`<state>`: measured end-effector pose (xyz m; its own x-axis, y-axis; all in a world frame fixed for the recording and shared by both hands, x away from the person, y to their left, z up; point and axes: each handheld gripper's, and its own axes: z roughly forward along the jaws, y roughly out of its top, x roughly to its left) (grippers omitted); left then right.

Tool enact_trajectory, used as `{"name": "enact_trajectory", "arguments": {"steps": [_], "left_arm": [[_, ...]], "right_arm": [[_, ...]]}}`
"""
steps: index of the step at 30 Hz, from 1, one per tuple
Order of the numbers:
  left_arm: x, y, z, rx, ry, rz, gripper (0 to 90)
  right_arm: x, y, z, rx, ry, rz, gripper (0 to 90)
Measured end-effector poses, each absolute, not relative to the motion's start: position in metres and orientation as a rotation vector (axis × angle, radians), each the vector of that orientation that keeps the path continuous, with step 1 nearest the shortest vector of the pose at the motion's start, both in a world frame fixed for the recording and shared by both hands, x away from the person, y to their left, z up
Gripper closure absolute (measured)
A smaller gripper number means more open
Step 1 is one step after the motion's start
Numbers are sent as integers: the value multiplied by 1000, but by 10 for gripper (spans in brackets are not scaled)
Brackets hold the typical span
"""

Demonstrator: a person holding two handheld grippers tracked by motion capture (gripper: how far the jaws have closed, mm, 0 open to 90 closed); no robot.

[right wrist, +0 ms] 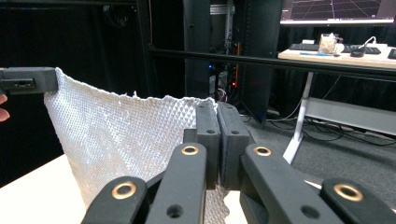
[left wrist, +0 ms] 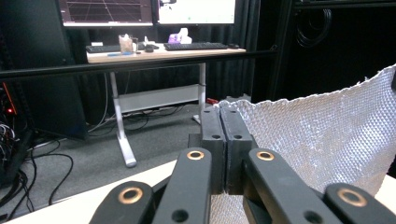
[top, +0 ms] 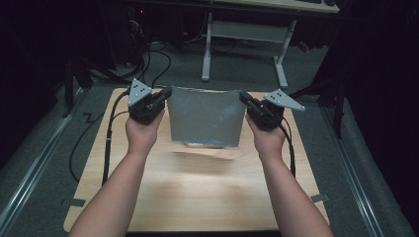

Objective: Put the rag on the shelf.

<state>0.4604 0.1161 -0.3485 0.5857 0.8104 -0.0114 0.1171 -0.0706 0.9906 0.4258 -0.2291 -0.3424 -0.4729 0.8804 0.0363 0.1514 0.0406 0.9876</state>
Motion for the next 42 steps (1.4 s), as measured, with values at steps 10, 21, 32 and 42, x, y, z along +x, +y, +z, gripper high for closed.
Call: {"name": "enact_trajectory", "arguments": {"steps": [10, 21, 32, 42], "left_arm": [[487, 110, -351, 1562, 832, 695, 900], [521, 105, -354, 1610, 878, 721, 900], [543, 104, -391, 1758, 925, 631, 900], [536, 103, -416, 1790, 936, 572, 900]], "right_arm": [[455, -230, -340, 1060, 1682, 1480, 894], [490, -227, -347, 1099, 1704, 1420, 893], [514, -227, -378, 1140, 1821, 1301, 893], [512, -234, -398, 1198, 1851, 1340, 893]]}}
